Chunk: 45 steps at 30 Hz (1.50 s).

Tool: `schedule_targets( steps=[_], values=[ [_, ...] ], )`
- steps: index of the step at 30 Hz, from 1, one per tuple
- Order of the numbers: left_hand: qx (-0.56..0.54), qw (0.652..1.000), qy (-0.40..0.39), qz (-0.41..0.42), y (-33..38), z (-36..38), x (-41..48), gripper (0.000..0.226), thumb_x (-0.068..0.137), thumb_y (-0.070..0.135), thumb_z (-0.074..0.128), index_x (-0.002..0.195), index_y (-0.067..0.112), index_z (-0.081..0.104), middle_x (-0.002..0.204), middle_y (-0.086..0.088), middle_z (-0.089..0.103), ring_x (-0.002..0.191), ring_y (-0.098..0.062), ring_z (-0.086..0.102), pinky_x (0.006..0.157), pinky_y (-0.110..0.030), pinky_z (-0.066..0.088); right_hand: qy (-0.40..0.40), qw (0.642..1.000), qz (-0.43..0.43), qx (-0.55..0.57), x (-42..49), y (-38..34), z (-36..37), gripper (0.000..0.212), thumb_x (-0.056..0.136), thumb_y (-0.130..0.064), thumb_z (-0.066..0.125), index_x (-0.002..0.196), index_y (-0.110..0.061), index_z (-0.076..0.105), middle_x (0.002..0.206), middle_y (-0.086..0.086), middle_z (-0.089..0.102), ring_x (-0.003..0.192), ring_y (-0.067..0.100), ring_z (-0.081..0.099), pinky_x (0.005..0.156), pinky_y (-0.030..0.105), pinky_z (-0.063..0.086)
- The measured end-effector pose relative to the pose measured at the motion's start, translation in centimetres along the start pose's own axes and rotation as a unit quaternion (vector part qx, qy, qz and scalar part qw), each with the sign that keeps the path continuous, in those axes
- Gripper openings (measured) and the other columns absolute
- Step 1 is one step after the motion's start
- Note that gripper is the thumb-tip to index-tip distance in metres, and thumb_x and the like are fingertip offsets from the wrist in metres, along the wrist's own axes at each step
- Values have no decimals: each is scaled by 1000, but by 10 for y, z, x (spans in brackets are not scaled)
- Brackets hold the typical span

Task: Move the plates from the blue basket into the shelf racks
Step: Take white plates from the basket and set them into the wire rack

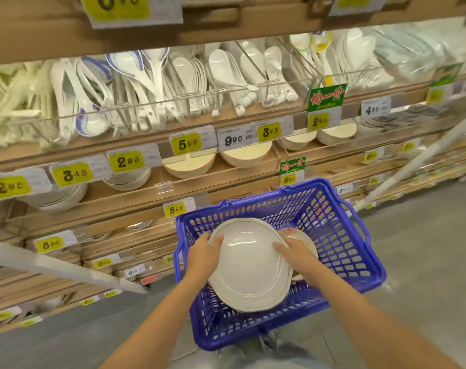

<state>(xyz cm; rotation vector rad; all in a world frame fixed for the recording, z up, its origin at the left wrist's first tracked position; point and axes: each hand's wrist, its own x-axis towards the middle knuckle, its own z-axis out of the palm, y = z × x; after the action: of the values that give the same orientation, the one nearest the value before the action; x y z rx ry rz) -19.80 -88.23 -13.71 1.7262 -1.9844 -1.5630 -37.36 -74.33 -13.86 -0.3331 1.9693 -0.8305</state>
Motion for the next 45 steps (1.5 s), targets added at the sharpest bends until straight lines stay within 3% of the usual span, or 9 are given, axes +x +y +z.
schedule_targets(
  steps=[3, 7, 16, 23, 27, 31, 36, 39, 45],
  values=[
    [-27, 999, -15, 36, 17, 3, -12, 38, 100, 39, 44, 118, 12, 63, 108, -8, 67, 100, -26, 62, 89, -44, 51, 40, 997, -47, 47, -21, -7, -16, 20, 100, -25, 48, 113, -20, 62, 100, -2, 66, 92, 19, 65, 80, 33, 52],
    [-25, 995, -22, 97, 50, 19, -34, 32, 100, 38, 46, 93, 16, 68, 85, -5, 69, 80, -23, 64, 72, -40, 50, 89, 986, -42, 133, -49, -2, -45, 18, 99, -24, 50, 100, -18, 67, 92, 1, 73, 84, 17, 70, 75, 35, 57],
    [-58, 984, -61, 154, 128, 98, -94, 25, 98, 28, 50, 88, 16, 70, 86, -5, 71, 86, -28, 66, 82, -44, 52, 192, 960, -68, 191, -107, 30, -149, 21, 97, -26, 52, 109, -14, 65, 104, 11, 69, 99, 30, 65, 93, 50, 51],
    [-144, 977, -116, 107, 182, 178, -160, 24, 96, 36, 52, 89, 21, 69, 88, -8, 70, 84, -26, 68, 73, -39, 54, 187, 936, -104, 279, -150, 80, -251, 20, 99, -27, 53, 111, -20, 66, 100, 3, 74, 90, 20, 71, 67, 29, 54],
    [-147, 974, -127, 118, 208, 231, -196, 24, 96, 36, 51, 94, 21, 69, 88, -6, 71, 87, -26, 68, 81, -42, 55, 194, 930, -121, 288, -169, 109, -309, 21, 99, -29, 52, 112, -20, 66, 96, 3, 75, 87, 21, 72, 66, 30, 56],
    [-115, 973, -133, 146, 233, 283, -218, 30, 99, 37, 47, 114, 16, 63, 109, -7, 67, 98, -21, 63, 91, -40, 50, 213, 924, -136, 287, -185, 135, -361, 21, 99, -28, 52, 111, -20, 67, 97, 3, 75, 91, 22, 72, 80, 38, 57],
    [-114, 974, -132, 142, 261, 330, -241, 39, 96, 45, 50, 125, 20, 57, 122, 4, 53, 106, -16, 52, 93, -34, 42, 236, 915, -143, 293, -197, 162, -416, 22, 99, -29, 52, 109, -19, 69, 93, 2, 76, 87, 21, 73, 75, 34, 56],
    [-113, 974, -154, 122, 276, 347, -240, 48, 95, 50, 49, 132, 20, 54, 126, 1, 56, 115, -23, 53, 103, -43, 42, 239, 912, -146, 299, -192, 168, -438, 21, 99, -30, 52, 109, -22, 69, 93, 0, 76, 86, 18, 73, 75, 33, 56],
    [-115, 972, -147, 142, 307, 363, -212, 33, 96, 46, 48, 118, 25, 61, 99, 9, 64, 92, -12, 61, 73, -28, 48, 229, 910, -152, 309, -165, 151, -466, 18, 99, -29, 51, 98, -26, 70, 88, -4, 77, 79, 14, 74, 58, 23, 55]
  ],
)
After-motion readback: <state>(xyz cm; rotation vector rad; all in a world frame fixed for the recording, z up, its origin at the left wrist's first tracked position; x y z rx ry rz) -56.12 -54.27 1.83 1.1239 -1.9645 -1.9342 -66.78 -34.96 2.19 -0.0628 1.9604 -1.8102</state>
